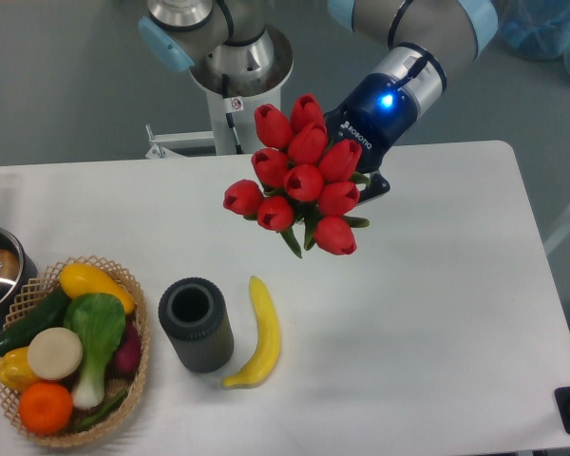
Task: Insert the flowers into the vase
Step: 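Carry the red tulip bunch with the gripper over the black vase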
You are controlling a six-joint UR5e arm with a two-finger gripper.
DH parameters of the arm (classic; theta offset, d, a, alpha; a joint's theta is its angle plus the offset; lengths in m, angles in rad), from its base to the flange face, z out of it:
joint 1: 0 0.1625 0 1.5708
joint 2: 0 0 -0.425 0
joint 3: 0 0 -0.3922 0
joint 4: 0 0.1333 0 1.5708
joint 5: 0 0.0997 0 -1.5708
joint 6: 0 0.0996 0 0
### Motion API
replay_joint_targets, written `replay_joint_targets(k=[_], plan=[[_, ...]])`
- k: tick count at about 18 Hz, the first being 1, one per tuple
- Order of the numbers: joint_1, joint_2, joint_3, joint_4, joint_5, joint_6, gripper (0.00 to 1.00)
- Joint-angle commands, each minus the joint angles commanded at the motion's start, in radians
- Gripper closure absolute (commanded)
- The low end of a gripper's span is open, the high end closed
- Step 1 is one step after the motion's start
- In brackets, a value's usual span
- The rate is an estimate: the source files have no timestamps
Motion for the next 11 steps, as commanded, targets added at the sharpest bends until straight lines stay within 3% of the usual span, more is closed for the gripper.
replay_joint_targets(k=[11], plan=[[-0.017,0.009,-0.005,0.0,-0.003,0.003,0.64]])
